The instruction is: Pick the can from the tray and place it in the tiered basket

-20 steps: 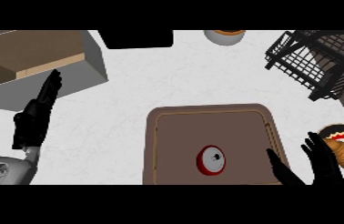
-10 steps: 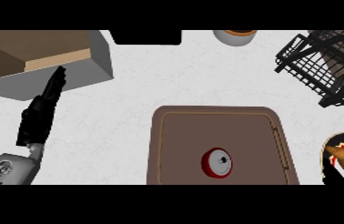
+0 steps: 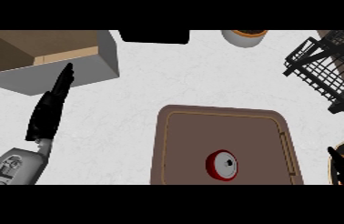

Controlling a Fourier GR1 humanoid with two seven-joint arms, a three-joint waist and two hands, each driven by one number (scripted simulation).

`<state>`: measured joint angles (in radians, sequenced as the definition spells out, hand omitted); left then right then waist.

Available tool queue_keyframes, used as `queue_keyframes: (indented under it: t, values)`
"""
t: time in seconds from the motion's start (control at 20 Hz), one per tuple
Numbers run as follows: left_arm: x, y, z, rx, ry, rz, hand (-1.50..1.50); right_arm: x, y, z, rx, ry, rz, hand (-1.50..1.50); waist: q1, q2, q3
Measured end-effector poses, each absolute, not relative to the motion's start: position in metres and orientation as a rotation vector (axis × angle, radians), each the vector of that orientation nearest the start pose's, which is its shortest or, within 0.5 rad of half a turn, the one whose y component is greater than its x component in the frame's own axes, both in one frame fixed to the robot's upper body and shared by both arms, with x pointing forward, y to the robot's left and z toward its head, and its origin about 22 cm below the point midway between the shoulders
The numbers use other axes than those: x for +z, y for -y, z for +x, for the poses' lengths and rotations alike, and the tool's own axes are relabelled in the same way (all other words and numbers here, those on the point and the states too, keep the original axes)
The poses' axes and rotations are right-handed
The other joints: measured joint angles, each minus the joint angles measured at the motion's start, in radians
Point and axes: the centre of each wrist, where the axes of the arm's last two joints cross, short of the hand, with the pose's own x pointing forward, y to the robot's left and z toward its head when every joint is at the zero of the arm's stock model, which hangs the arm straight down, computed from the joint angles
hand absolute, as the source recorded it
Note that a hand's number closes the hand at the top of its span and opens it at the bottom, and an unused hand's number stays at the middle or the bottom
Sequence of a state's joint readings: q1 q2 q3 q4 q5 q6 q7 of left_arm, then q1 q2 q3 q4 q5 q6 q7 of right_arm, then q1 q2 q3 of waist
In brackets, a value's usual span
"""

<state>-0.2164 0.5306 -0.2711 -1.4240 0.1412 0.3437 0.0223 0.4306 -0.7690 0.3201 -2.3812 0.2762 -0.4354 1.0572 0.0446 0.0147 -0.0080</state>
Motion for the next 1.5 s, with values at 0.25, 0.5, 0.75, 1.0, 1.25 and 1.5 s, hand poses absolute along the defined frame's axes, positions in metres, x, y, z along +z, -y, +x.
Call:
queue_keyframes:
  t: [0.25,0.5,0.75,1.0,1.25,1.5]
  values:
    - [0.042,-0.28,0.289,-0.274,1.568,0.403,0.0,0.143,0.242,0.13,0.311,0.913,-0.633,-1.5,0.006,0.0,0.001]
    - [0.039,-0.278,0.29,-0.271,1.562,0.408,0.0,0.134,0.231,0.141,0.362,0.859,-0.601,-1.5,0.003,-0.002,0.001]
    - [0.038,-0.282,0.288,-0.262,1.554,0.406,0.0,0.121,0.221,0.152,0.399,0.83,-0.584,-1.5,-0.003,-0.006,0.002]
    - [0.034,-0.289,0.287,-0.253,1.549,0.42,0.0,0.11,0.209,0.16,0.443,0.822,-0.585,-1.5,-0.016,-0.009,0.001]
    - [0.03,-0.289,0.285,-0.251,1.539,0.422,0.0,0.101,0.2,0.167,0.487,0.82,-0.628,-1.5,-0.022,-0.011,0.001]
    - [0.033,-0.291,0.287,-0.242,1.536,0.429,0.0,0.096,0.192,0.169,0.513,0.829,-0.664,-1.5,-0.033,-0.014,0.001]
